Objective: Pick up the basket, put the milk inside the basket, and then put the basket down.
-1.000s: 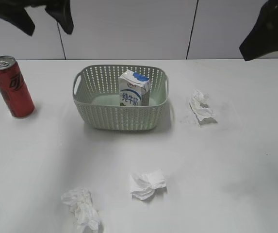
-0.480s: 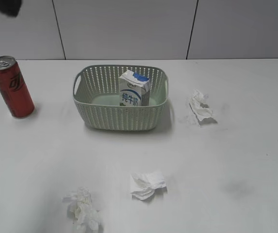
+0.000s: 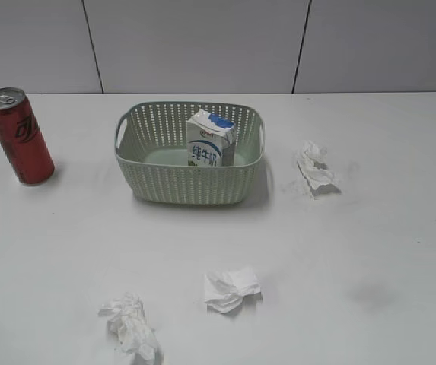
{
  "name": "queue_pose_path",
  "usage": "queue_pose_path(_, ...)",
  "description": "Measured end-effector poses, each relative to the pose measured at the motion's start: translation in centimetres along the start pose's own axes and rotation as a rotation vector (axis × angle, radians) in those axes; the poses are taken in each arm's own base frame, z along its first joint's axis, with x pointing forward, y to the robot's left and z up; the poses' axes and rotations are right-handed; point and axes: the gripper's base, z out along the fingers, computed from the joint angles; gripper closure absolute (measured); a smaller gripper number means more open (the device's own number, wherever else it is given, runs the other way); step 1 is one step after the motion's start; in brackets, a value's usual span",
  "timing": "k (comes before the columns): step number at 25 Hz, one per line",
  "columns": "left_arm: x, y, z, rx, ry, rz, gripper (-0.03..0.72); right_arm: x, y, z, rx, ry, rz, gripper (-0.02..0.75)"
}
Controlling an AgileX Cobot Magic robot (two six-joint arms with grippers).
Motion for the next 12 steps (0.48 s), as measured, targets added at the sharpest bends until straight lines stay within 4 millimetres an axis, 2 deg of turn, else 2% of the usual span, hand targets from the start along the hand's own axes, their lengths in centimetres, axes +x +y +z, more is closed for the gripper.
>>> queue_pose_path(3, 2.5, 0.3, 0.1, 0.008, -0.08, 0.048, 0.104, 2.4, -0.1, 0.2, 0.012, -0.026, -0.012, 0.146)
queue_pose_path(6, 4.0, 0.4, 0.4, 0.012, -0.158, 0.089, 0.104, 3.9, -0.2, 0.4, 0.024, -0.064, -0.02, 0.146)
queue_pose_path(12, 4.9, 0.5, 1.3, 0.014, -0.133, 0.13, 0.104, 5.2, -0.3, 1.5, 0.029, -0.087, -0.029, 0.146)
